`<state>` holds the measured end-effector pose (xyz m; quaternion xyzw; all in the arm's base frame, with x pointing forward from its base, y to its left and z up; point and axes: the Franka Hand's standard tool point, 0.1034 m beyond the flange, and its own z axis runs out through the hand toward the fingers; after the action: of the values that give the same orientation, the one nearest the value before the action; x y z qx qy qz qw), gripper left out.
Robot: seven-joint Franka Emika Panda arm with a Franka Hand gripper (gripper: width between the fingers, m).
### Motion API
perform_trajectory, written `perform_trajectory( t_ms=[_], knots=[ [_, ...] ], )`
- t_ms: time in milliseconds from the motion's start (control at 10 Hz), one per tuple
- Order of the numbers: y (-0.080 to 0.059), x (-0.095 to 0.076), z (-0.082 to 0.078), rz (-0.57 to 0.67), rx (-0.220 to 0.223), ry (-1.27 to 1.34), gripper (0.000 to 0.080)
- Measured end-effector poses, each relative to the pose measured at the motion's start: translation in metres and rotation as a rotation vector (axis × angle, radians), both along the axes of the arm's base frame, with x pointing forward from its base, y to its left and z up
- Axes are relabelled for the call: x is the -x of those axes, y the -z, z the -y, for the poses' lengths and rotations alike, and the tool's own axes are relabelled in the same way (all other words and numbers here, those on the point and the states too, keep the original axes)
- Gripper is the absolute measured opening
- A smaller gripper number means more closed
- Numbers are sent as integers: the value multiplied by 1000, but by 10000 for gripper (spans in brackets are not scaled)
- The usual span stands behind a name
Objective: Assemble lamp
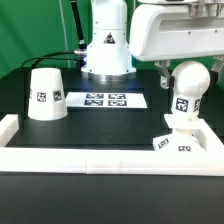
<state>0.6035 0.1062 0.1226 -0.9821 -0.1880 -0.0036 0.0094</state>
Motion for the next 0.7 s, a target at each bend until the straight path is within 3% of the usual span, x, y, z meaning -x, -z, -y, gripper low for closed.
perform_trajectory(
  t_ms=[300,400,700],
  knots=[
    [2,0,2,3,3,-275,699],
    [1,0,2,4,1,-309,612],
    [1,0,2,3,1,-300,577]
  ],
)
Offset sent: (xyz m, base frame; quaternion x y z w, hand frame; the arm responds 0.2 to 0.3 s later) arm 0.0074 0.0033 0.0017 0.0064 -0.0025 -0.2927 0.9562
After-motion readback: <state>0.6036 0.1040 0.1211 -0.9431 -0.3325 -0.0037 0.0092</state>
